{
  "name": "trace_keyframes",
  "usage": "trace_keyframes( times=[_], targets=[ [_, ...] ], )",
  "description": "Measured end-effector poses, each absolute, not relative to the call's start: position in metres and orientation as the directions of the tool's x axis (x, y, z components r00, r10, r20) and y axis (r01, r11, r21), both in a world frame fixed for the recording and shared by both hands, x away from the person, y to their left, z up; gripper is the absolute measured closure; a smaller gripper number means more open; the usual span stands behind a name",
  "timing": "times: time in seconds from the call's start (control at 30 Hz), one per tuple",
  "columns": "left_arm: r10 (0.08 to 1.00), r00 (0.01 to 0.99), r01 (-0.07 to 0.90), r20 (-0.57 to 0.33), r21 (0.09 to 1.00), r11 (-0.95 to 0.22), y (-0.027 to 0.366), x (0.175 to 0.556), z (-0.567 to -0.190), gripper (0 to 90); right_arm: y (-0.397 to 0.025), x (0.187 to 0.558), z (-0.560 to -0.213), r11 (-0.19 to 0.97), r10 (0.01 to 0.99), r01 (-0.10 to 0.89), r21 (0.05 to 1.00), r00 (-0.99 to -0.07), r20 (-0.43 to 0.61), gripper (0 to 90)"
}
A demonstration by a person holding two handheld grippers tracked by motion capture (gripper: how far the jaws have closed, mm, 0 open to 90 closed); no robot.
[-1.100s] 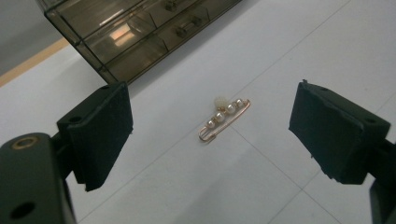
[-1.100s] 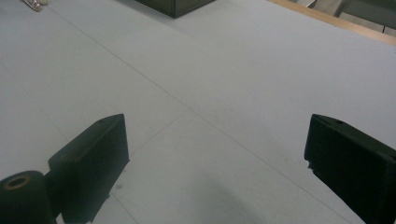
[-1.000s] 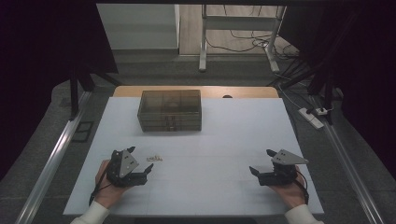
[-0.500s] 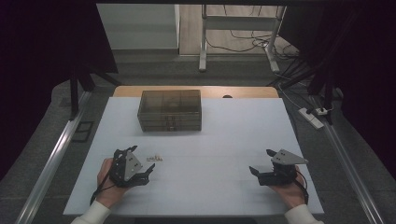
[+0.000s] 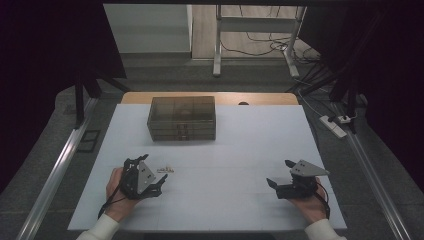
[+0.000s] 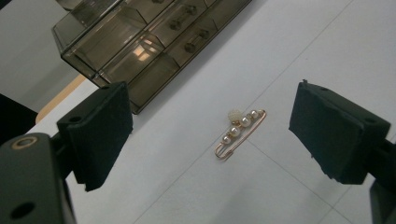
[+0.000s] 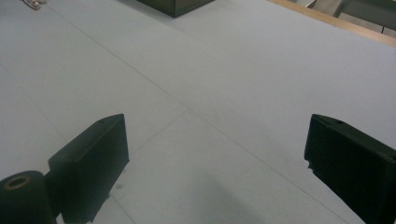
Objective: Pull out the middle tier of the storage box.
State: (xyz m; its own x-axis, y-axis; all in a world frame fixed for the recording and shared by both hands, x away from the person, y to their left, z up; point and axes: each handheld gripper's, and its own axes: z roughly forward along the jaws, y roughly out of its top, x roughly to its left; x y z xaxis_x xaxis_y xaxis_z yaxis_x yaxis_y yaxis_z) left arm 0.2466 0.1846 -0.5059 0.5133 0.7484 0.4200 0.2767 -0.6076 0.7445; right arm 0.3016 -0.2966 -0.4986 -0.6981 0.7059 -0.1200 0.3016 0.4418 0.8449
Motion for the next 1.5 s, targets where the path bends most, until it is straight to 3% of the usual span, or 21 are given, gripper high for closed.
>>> trace_keyframes(
  times=[1.5],
  targets=[
    [0.693, 0.472, 0.226, 0.544, 0.685, -0.692, 0.168, 0.266, -0.506, 12.8, -0.296, 0.303, -0.499, 0.449, 0.706, 0.303, 0.841, -0.697, -0.126, 6.3]
  ],
)
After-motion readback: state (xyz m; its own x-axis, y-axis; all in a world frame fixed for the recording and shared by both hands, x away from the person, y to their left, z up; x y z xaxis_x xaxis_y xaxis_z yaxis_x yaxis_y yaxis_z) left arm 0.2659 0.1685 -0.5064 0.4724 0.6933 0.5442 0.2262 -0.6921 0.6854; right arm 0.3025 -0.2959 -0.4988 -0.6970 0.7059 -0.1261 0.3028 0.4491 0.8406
